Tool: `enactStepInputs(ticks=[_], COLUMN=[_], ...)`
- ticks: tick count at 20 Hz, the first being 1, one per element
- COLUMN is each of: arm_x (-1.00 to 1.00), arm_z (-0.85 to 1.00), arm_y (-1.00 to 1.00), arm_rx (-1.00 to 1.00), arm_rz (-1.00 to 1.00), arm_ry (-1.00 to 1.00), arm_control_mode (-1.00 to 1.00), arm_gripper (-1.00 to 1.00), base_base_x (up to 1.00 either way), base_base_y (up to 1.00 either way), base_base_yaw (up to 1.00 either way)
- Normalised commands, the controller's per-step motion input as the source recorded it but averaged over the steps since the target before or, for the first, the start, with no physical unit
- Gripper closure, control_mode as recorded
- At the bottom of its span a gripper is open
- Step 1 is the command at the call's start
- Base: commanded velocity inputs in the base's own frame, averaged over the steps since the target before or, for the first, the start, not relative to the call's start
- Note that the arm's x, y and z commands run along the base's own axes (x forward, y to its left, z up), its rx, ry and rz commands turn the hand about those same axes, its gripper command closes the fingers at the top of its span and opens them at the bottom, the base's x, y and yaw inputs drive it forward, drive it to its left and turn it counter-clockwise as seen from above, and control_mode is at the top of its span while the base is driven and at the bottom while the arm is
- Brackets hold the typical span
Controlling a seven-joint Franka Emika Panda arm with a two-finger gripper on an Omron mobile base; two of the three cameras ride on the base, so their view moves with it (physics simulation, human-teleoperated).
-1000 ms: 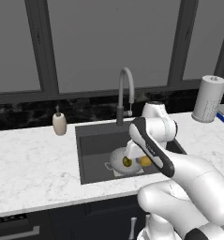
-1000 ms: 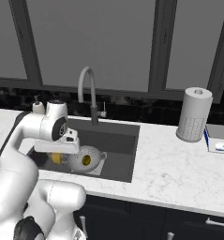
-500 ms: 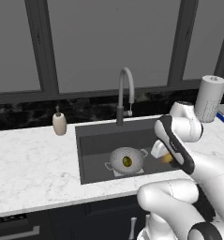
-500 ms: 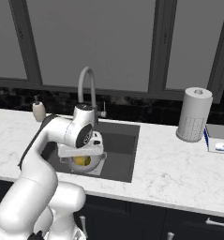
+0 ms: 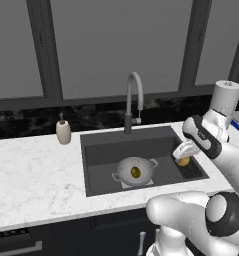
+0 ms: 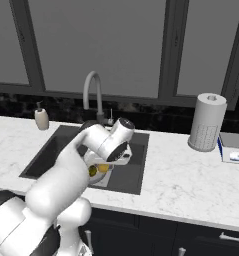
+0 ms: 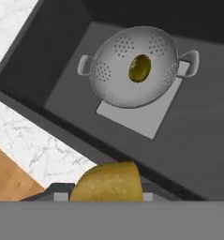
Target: Put the colander in the sink, put the kiwi, kiwi in the colander, and turn on the sink faucet and pour water over the colander.
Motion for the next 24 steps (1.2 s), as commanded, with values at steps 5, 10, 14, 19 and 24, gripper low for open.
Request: enactStepInputs(ticks=[5,10,14,19,24], arm_x=[1.00,0.89,0.72,0.61,0.35], arm_z=[-0.02,-0.26,-0.36,-0.37,-0.45], arm_y=[-0.03,0.13,0.29,0.27,0.06], arm_rx=[0.25,0.15,0.01,-0.02,0.00], arm_rz=[0.01,0.01,0.00,0.00,0.00], arm_ry=[0.02,0.05,0.05,0.14,0.14], arm_control_mode=[-1.00,-1.00,-1.00,-1.00,-1.00], arm_gripper=[1.00,1.00,1.00,1.00,1.00], base_base_x=[0.00,0.00,0.00,0.00,0.00], base_base_y=[0.00,0.00,0.00,0.00,0.00], base_base_yaw=[0.00,0.00,0.00,0.00,0.00])
